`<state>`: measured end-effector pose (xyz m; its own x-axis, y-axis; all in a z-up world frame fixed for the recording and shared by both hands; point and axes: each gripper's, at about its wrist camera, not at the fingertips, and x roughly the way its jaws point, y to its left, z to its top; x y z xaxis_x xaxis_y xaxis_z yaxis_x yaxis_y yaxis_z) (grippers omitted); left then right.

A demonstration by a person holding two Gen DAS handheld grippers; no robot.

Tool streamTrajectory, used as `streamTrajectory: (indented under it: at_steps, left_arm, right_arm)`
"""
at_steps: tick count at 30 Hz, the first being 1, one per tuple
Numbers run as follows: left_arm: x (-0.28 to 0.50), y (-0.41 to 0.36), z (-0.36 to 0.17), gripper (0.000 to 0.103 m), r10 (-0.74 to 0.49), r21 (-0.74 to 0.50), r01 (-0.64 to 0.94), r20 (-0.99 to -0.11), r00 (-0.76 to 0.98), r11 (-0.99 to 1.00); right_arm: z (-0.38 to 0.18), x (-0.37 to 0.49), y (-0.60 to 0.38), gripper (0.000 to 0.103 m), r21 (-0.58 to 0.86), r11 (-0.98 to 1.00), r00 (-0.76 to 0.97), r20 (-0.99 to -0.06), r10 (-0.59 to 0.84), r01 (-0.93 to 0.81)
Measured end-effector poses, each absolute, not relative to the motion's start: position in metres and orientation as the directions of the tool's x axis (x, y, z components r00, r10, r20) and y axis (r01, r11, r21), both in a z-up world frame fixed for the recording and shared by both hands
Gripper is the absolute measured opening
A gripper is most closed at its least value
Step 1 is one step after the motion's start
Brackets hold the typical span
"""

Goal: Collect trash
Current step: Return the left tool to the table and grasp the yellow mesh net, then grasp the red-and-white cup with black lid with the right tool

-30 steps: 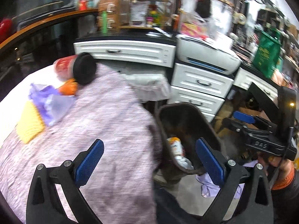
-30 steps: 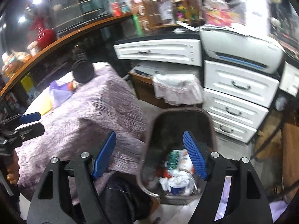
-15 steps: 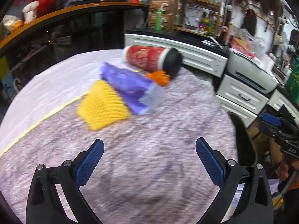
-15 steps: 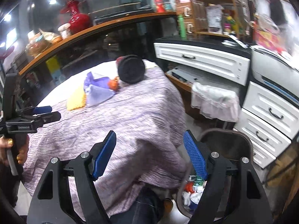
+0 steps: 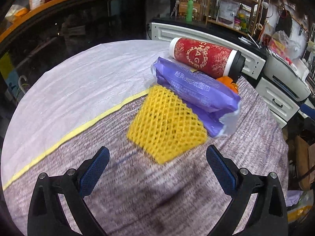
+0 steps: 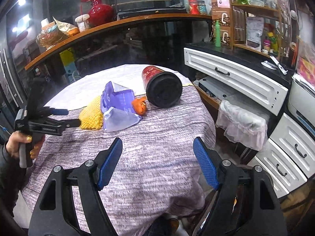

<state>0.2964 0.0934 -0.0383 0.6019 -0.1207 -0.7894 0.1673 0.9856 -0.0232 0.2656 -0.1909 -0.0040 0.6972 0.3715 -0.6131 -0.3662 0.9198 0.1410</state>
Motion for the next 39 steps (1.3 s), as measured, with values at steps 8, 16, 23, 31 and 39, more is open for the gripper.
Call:
streamTrajectory:
  at_steps: [8,16,23,31,39]
  left_arm:
    - [0.342,0.102,-0.053,0.091,-0.179,-0.078,0.198,-0.806,0.564,0.977]
    - [0.321,0.106,-0.05,0.021,-0.305,-0.199,0.243,-0.769,0.561,0.949]
    - [0.307,0.124,-0.027,0.02,-0.256,-0.182,0.18,-0.704,0.662,0.967]
    - [0.305,0.141,-0.017,0.02,-0.209,-0.19,0.109,-0.662,0.72,0.976]
    - [0.308,0.138,-0.019,0.02,-0.222,-0.194,0.122,-0.666,0.712,0.973]
  right_arm:
    - [-0.011,0.284,-0.188,0.074,0.137,0.926,0.686,-0.635,0.354,-0.351]
    - [-0.011,0.308,-0.178,0.074,0.099,0.926,0.679,-0.653,0.336,-0.363]
    - [0.006,0.375,-0.136,0.074,0.099,0.905,0.632,-0.684,0.365,-0.415]
    - [0.013,0.464,-0.072,0.074,-0.08,0.885,0.58,-0.781,0.23,-0.458]
    - [-0.007,0.516,-0.011,0.074,-0.298,0.799,0.494,-0.869,-0.001,-0.522]
